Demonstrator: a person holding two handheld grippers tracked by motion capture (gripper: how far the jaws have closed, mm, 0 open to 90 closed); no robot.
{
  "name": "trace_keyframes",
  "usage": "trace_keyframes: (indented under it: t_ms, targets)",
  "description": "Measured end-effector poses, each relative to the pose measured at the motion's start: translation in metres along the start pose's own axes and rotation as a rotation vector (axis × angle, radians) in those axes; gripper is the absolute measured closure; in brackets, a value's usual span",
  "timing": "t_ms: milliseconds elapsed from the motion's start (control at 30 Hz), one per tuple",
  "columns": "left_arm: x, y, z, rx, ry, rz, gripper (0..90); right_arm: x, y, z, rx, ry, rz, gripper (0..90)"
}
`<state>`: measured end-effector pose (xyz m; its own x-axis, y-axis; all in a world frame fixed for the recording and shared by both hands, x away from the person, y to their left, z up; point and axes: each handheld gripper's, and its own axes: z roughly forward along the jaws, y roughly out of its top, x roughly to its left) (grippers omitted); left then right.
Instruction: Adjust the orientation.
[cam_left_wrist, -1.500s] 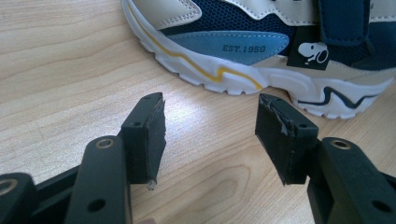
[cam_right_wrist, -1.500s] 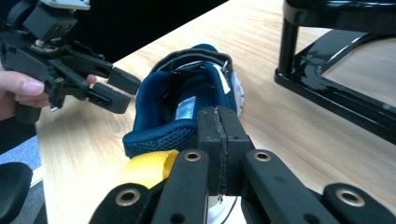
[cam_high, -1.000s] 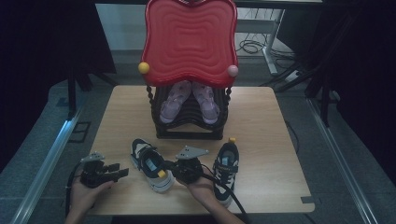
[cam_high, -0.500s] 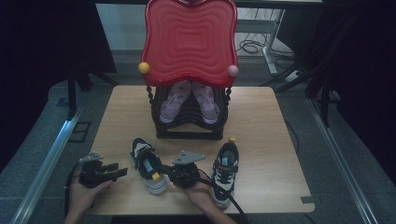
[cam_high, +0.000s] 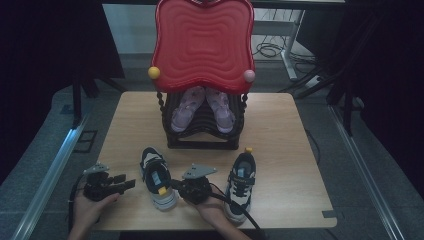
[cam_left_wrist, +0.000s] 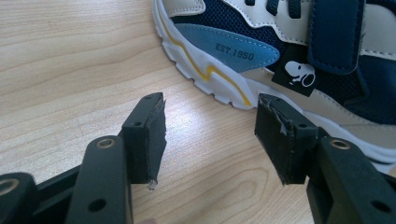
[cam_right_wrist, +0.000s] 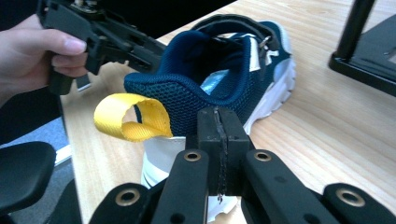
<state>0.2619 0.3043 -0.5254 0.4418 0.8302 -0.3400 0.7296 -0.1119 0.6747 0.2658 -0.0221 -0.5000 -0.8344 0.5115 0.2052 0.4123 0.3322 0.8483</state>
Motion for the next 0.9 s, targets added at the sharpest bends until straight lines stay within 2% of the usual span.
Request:
trace_keyframes:
  t_ms: [500, 900]
  targets:
    - [0.012, -0.002, -0.006, -0.02, 0.019, -0.032, 43.1, 0.016, -0.003, 0.014, -0.027, 0.077, 0.001, 89.5]
    - [0.014, -0.003, -0.008, -0.025, 0.023, -0.039, 43.0, 0.024, -0.002, 0.026, -0.03, 0.115, -0.012, 89.5]
